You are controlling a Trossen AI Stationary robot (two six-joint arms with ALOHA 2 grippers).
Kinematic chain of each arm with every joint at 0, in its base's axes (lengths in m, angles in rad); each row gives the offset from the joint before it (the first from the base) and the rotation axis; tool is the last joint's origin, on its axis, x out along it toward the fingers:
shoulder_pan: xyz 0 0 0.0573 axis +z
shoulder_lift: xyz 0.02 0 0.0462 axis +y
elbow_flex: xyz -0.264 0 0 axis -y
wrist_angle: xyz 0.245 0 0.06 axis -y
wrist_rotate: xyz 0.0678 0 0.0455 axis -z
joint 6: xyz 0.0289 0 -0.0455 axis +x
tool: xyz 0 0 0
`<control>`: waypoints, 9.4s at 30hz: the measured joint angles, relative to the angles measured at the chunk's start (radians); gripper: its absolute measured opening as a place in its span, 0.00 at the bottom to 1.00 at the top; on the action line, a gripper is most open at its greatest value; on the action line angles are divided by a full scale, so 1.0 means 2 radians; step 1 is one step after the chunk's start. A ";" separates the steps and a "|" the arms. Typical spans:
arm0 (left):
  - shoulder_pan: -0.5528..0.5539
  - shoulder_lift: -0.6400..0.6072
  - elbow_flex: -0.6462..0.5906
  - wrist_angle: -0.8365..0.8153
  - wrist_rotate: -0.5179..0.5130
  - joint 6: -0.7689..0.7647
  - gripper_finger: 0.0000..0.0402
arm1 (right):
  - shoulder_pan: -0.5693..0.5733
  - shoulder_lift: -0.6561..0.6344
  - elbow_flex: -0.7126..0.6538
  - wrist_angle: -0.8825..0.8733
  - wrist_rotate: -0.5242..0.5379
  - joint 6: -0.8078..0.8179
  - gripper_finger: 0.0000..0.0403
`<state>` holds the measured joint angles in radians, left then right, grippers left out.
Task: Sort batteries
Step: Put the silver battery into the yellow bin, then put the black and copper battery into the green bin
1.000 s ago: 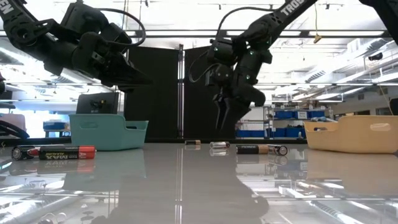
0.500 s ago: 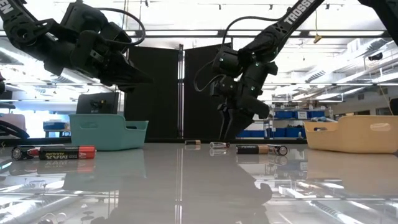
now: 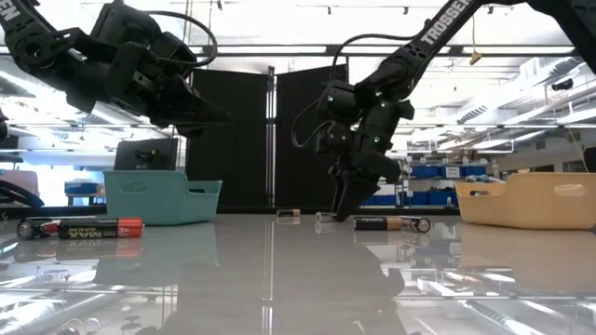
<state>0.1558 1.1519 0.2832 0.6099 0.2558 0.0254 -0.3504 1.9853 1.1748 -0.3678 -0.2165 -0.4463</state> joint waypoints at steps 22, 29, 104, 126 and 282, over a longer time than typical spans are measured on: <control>0.000 0.000 0.000 0.004 -0.021 0.007 0.02 | 0.071 -0.101 -0.003 -0.071 0.119 0.058 0.14; 0.000 0.000 0.000 0.011 -0.034 0.013 0.02 | 0.102 -0.163 -0.002 -0.128 0.153 0.203 0.14; 0.000 0.000 0.000 0.025 -0.301 0.012 0.02 | 0.230 -0.329 -0.225 -0.305 0.215 0.758 0.25; 0.000 0.000 0.000 0.024 -0.327 0.012 0.02 | 0.272 -0.328 -0.180 -0.239 0.267 0.675 0.04; 0.219 0.450 0.517 -0.432 -0.123 0.101 0.34 | 0.249 -0.217 -0.204 0.120 0.382 0.382 0.03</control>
<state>0.5942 2.0521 1.3163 -0.2535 0.0101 0.2265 0.1486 1.5513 0.7670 -0.1283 0.5484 0.3180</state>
